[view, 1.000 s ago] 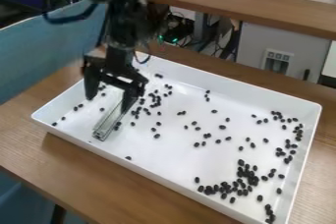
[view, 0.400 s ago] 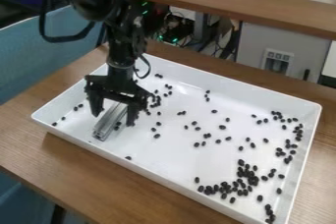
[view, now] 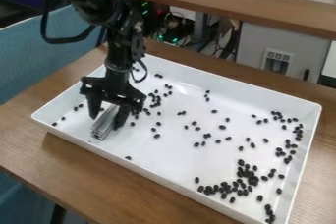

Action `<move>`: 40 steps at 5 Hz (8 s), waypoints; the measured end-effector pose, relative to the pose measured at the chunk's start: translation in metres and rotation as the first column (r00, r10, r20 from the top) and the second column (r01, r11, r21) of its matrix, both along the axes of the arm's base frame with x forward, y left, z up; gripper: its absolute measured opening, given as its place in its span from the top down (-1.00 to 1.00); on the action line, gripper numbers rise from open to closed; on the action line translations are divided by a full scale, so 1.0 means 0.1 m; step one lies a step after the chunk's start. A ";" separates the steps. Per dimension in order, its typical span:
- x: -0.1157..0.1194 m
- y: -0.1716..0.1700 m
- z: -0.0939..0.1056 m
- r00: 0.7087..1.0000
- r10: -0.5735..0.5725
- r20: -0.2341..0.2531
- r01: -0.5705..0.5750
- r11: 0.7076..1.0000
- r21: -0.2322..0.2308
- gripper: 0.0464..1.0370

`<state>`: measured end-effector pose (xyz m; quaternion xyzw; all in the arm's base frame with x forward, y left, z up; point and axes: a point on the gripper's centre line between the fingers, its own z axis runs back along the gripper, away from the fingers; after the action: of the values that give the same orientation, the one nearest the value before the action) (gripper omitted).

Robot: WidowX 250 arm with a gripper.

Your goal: Sweep into pile

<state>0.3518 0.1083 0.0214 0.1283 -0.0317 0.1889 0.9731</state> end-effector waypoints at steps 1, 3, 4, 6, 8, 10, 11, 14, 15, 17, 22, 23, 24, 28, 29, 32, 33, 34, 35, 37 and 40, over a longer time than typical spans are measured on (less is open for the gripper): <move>-0.01 -0.02 0.00 1.000 0.006 0.002 -0.006 1.000 -0.011 0.27; -0.02 -0.31 0.37 0.995 -0.088 0.042 0.091 0.993 -0.075 0.33; -0.04 -0.52 0.49 0.984 -0.163 0.073 0.169 0.981 -0.099 0.33; 0.05 -1.48 0.48 0.838 -0.509 0.195 0.544 0.806 -0.234 0.33; 0.20 -2.39 0.33 0.760 -0.605 0.238 0.648 0.671 -0.361 0.33; 0.33 -2.67 0.18 0.797 -0.563 0.220 0.594 0.661 -0.459 0.33; 0.31 -2.68 0.12 0.811 -0.537 0.230 0.576 0.666 -0.474 0.33; 0.52 -2.67 0.00 0.853 -0.494 0.170 0.491 0.649 -0.581 0.33; 0.59 -2.62 -0.04 0.862 -0.489 0.130 0.458 0.646 -0.610 0.33; 0.52 -2.08 -0.09 0.886 -0.458 0.075 0.423 0.728 -0.540 0.33; 0.25 0.43 -0.04 0.994 -0.111 -0.019 0.096 0.928 -0.359 0.33; 0.22 0.54 -0.01 0.991 -0.133 -0.002 0.122 0.915 -0.385 0.33; 0.31 0.27 0.20 0.987 -0.152 0.056 0.162 0.916 -0.366 0.33; 0.06 -1.58 0.44 0.907 -0.388 0.162 0.416 0.780 -0.468 0.33; -0.12 -2.06 0.36 0.892 -0.424 0.157 0.445 0.765 -0.465 0.33; -0.11 -2.69 0.05 0.897 -0.425 0.119 0.424 0.758 -0.495 0.33; -0.07 -2.63 0.02 0.906 -0.405 0.126 0.413 0.773 -0.482 0.33; -0.06 -2.59 -0.02 0.911 -0.400 0.105 0.396 0.774 -0.493 0.33; -0.05 -2.27 -0.04 0.928 -0.368 0.054 0.345 0.798 -0.493 0.33; -0.01 -1.39 -0.09 0.948 -0.317 -0.013 0.280 0.856 -0.434 0.33; -0.25 -0.10 -0.10 0.948 -0.301 -0.106 0.255 0.913 -0.317 0.33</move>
<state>0.3267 0.0979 0.0116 -0.0123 0.0538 0.0405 0.9977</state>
